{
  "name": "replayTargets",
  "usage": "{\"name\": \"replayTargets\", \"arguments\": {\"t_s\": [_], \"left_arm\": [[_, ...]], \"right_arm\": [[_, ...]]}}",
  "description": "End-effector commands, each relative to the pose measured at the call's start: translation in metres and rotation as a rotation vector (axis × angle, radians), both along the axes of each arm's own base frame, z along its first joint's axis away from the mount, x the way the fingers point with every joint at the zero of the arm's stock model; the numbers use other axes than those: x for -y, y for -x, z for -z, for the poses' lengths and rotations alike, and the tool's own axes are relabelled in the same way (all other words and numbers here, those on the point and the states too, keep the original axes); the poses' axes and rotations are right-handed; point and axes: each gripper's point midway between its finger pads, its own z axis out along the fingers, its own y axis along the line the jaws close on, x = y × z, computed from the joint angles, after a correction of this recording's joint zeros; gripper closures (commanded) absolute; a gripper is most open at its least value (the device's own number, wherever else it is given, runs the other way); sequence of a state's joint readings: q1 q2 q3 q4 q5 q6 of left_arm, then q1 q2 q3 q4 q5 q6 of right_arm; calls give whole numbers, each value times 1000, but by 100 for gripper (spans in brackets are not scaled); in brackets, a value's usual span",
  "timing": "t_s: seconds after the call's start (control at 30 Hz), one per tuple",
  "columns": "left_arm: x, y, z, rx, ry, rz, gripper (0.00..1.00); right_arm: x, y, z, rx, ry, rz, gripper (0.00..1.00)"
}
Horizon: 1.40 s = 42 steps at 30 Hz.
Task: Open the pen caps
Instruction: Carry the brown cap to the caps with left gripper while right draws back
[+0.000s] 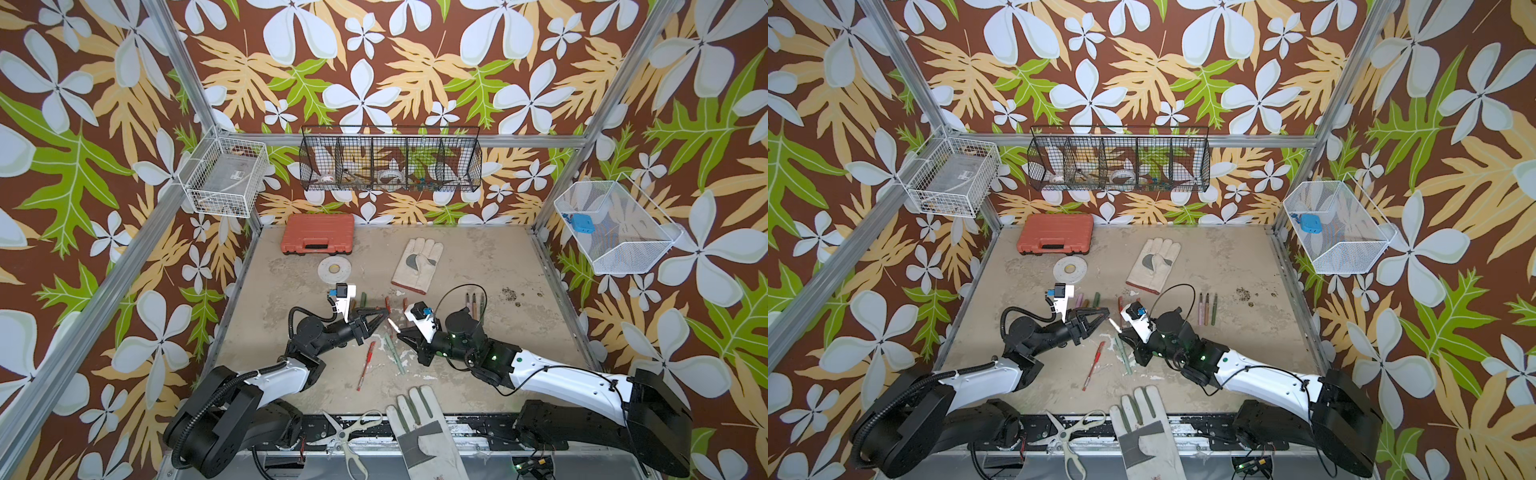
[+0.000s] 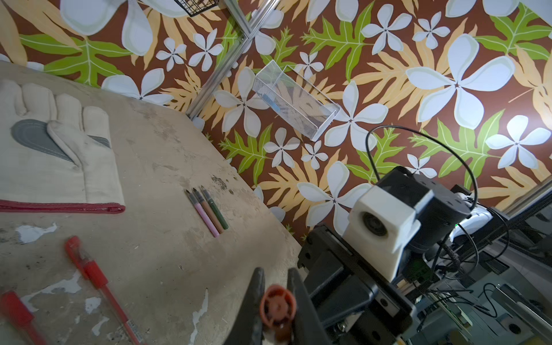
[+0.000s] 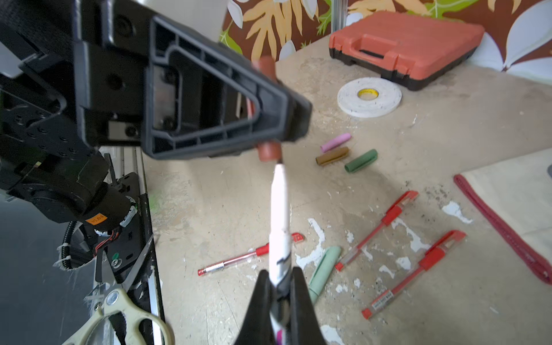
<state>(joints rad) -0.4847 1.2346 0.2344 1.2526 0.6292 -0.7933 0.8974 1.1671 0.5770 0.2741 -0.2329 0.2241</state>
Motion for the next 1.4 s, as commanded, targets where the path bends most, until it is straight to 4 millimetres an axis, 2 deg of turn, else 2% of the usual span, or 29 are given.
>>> {"name": "replayTargets", "arguments": {"t_s": [0.0,0.27,0.43,0.5,0.6,0.77,0.83,0.93,1.2,1.37], "left_arm": [[-4,3,-14,53,33,-12,100],[-10,-4,-12,53,7,-57,100],[-16,-5,-12,60,-15,-100,100],[-21,-12,-7,43,-46,-154,100],[-38,-31,10,-17,-140,-309,100],[-93,-66,47,-202,-332,-677,100],[-113,-73,58,-267,-395,-794,100],[-133,-76,71,-331,-440,-907,100],[-153,-86,99,-404,-619,-1021,100],[-154,-95,125,-492,-687,-983,100]], "right_arm": [[-10,16,-10,-49,-76,-103,100],[-10,15,-12,-39,-65,-106,100],[-1,10,-19,-7,-69,-54,100],[4,5,-21,10,-66,-15,100],[17,-5,-24,40,-62,76,100],[54,-36,-25,92,-3,343,100],[69,-44,-25,108,21,433,100],[86,-51,-22,110,40,532,100],[116,-67,-18,66,52,678,100],[127,-73,-13,34,46,696,100]]}}
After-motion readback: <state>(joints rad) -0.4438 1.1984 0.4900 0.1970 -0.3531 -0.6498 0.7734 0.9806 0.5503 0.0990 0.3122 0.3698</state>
